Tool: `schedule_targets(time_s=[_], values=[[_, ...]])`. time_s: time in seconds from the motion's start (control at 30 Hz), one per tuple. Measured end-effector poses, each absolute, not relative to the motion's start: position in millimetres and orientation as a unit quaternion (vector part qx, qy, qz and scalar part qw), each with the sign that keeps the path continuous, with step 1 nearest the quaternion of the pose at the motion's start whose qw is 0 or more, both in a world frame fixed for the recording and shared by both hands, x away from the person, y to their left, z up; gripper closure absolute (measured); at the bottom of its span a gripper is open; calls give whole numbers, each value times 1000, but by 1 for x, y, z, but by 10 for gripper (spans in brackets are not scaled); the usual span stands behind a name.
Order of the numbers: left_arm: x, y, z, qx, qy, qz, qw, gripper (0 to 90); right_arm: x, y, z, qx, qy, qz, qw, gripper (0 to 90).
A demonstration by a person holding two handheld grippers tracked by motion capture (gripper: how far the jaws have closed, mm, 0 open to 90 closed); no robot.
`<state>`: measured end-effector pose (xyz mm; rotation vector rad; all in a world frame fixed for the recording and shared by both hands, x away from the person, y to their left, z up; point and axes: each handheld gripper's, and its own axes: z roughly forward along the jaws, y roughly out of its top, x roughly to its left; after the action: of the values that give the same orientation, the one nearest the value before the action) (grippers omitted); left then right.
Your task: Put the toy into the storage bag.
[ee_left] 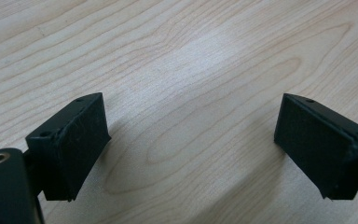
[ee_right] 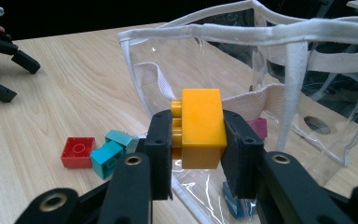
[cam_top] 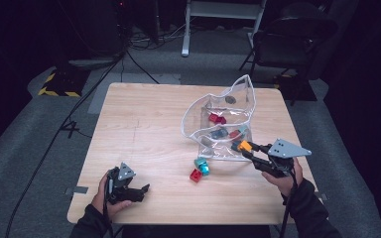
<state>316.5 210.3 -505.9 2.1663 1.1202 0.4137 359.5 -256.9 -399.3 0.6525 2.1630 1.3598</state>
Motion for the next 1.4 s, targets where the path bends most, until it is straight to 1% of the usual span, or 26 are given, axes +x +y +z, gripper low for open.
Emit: schedule_targets(time_s=[0.37,0.9,1.2,1.4], values=[[317,210,-506,827,428,158,328,101,358,-260,-381,237,785,512,256,668],[317,210,-506,827,428,158,328,100,362,-258,-335,230,766,529,283,668],[317,210,-506,827,428,158,328,100,372,-251,-321,230,764,525,298,668],[317,210,-506,827,428,158,328,101,384,-249,-318,241,760,526,295,667]])
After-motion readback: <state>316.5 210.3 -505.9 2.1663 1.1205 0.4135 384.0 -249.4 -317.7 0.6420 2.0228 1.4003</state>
